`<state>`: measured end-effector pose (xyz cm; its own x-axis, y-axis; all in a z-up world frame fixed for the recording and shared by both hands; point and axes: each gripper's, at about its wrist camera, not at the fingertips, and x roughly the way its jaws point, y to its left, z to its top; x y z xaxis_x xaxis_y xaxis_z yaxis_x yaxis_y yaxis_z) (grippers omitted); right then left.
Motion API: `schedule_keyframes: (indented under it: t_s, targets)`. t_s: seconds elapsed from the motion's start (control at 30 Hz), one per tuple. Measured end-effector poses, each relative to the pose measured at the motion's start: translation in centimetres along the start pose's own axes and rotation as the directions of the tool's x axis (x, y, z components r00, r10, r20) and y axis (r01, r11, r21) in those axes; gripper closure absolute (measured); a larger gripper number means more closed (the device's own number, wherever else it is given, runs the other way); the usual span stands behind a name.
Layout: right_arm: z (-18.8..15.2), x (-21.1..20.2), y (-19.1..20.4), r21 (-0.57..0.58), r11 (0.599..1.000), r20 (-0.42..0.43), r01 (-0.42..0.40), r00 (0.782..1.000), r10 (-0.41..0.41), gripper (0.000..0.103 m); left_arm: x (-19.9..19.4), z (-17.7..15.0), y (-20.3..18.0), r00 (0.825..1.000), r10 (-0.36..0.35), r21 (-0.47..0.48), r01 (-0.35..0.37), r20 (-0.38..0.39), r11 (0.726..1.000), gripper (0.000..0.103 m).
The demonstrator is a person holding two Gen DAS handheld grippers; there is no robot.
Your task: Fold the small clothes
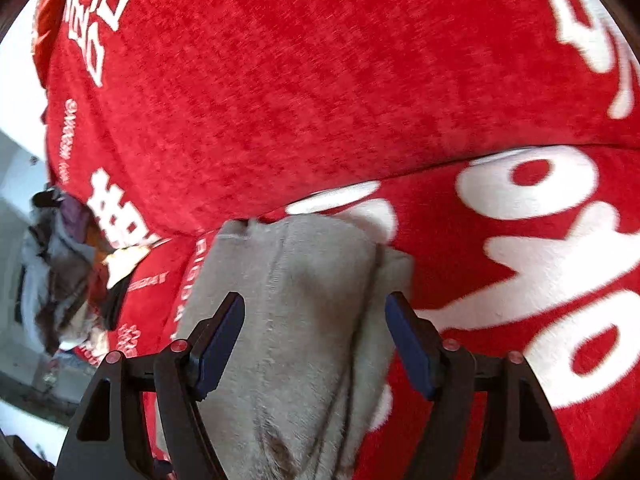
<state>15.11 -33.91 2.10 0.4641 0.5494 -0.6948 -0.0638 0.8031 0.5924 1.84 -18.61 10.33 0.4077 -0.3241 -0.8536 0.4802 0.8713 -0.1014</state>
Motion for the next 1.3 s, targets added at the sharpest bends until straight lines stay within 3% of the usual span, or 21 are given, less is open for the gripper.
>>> schedule_keyframes:
  t_s: [0.07, 0.1, 0.13, 0.17, 0.23, 0.43, 0.57, 0.7, 0.77, 0.8, 0.83, 0.87, 0.9, 0.93, 0.97, 1.0, 1.13, 1.3]
  targets:
    - [0.1, 0.8, 0.1, -0.019, 0.999, -0.010, -0.035, 0.999, 0.035, 0.031, 0.9, 0.2, 0.0, 1.000, 0.020, -0.004, -0.021, -0.017, 1.000, 0.016]
    - [0.1, 1.2, 0.1, -0.026, 0.999, -0.017, -0.040, 0.999, 0.039, 0.036, 1.6, 0.3, 0.2, 0.999, 0.011, -0.017, -0.012, -0.047, 1.000, 0.044]
    - [0.1, 1.7, 0.1, -0.036, 0.998, -0.030, -0.050, 0.998, 0.049, 0.055, 2.2, 0.3, 0.3, 0.997, -0.004, -0.026, 0.002, -0.079, 1.000, 0.069]
    - [0.1, 2.3, 0.2, -0.053, 0.997, -0.043, -0.057, 0.998, 0.054, 0.071, 3.2, 0.2, 0.5, 0.992, -0.025, -0.047, 0.019, -0.127, 0.999, 0.078]
    - [0.1, 2.9, 0.4, -0.090, 0.996, -0.037, -0.029, 0.999, 0.026, 0.093, 3.8, -0.1, 0.1, 0.990, -0.022, -0.051, 0.016, -0.137, 0.999, 0.095]
    - [0.8, 1.2, 0.9, -0.146, 0.988, 0.047, -0.040, 0.998, 0.047, 0.095, 4.0, 0.1, -1.7, 0.993, -0.041, -0.025, 0.039, -0.108, 0.999, 0.095]
    - [0.9, 3.5, -0.5, -0.136, 0.990, 0.000, 0.041, 0.999, -0.041, 0.095, 5.4, 0.0, -2.1, 0.991, -0.037, -0.034, 0.033, -0.130, 0.999, 0.095]
    - [0.5, 3.7, -0.7, -0.131, 0.991, -0.009, 0.031, 0.999, -0.032, 0.089, 5.2, 0.4, -1.5, 0.988, -0.057, -0.049, 0.050, -0.145, 0.998, 0.095]
    - [0.4, 2.4, -0.6, -0.100, 0.995, -0.010, 0.031, 0.999, -0.032, 0.078, 4.7, 0.6, -1.2, 0.985, -0.045, -0.057, 0.036, -0.166, 0.998, 0.091]
    - [0.2, 1.7, -0.5, -0.099, 0.994, -0.001, 0.039, 0.999, -0.039, 0.072, 4.4, 0.7, -1.2, 0.985, -0.039, -0.057, 0.029, -0.170, 0.998, 0.068]
    - [-0.1, 0.6, -0.2, -0.111, 0.992, 0.020, 0.059, 0.998, -0.057, 0.056, 3.5, 0.7, -1.0, 0.987, -0.022, -0.054, 0.014, -0.162, 0.998, 0.027]
    - [-0.5, -0.8, 0.4, -0.134, 0.987, 0.051, 0.093, 0.995, -0.087, 0.038, 2.6, 0.8, -0.8, 0.991, 0.011, -0.055, -0.019, -0.130, 0.998, 0.011]
    - [-1.0, -1.9, 0.8, -0.151, 0.982, 0.077, 0.115, 0.992, -0.104, 0.033, 1.3, 0.7, -0.6, 0.996, 0.063, -0.061, -0.067, -0.069, 0.996, 0.001]
    - [-1.8, -3.4, 1.6, -0.175, 0.976, 0.114, 0.130, 0.987, -0.111, 0.030, -0.4, 0.4, -0.4, 0.993, 0.118, -0.062, -0.117, 0.007, 0.991, 0.001]
    - [-2.3, -4.3, 2.1, -0.188, 0.973, 0.131, 0.132, 0.985, -0.109, 0.030, -1.2, 0.3, -0.4, 0.992, 0.127, -0.048, -0.126, 0.021, 0.991, 0.001]
    - [-2.8, -5.2, 2.6, -0.198, 0.971, 0.145, 0.135, 0.984, -0.107, 0.030, -1.7, 0.2, -0.3, 0.992, 0.125, -0.029, -0.124, 0.018, 0.992, 0.001]
    - [-5.7, -7.0, 6.5, -0.274, 0.949, 0.185, 0.157, 0.977, -0.108, 0.030, -3.4, -1.2, 0.9, 0.973, 0.229, 0.017, -0.230, 0.035, 0.973, 0.001]
    - [-8.6, -4.4, 11.1, -0.399, 0.891, 0.167, 0.216, 0.973, -0.161, 0.030, -4.4, -3.2, 6.1, 0.959, 0.283, -0.082, -0.281, 0.015, 0.956, 0.001]
